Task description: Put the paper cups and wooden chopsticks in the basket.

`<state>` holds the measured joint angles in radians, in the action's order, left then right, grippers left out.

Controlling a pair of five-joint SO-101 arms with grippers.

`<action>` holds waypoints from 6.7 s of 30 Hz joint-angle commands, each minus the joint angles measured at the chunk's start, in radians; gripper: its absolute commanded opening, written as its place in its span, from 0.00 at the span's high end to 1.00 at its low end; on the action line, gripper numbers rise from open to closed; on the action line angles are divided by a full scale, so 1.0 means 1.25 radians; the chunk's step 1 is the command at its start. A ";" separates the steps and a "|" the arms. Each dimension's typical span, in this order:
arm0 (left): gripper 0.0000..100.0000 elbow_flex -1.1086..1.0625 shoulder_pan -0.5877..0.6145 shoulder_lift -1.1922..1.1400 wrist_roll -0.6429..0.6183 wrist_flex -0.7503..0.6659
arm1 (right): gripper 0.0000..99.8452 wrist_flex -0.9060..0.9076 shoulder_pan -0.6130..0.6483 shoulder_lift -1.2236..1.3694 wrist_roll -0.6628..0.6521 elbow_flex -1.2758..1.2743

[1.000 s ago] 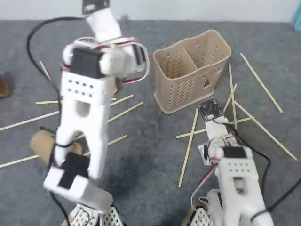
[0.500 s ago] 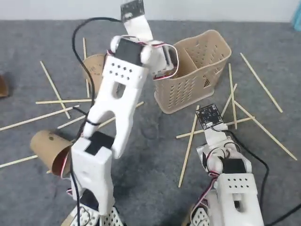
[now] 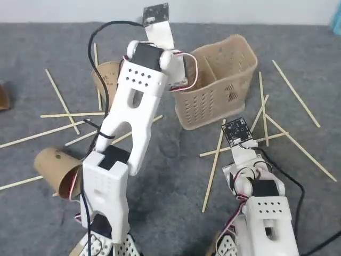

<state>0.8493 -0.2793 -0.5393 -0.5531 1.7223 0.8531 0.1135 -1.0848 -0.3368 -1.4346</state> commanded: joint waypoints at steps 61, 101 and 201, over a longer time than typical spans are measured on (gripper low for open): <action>0.77 -0.306 0.137 0.479 0.205 0.029 | 0.94 -0.023 -0.004 -0.020 0.006 0.007; 1.00 -0.101 -0.025 0.079 0.223 0.026 | 0.94 -0.018 -0.004 -0.024 0.002 0.006; 0.99 -0.619 0.255 0.470 0.182 0.029 | 0.94 -0.033 -0.003 -0.019 0.002 0.006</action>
<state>0.0806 0.0261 0.0161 -0.3199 1.7223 0.8286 0.1120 -1.0848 -0.3368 -1.4346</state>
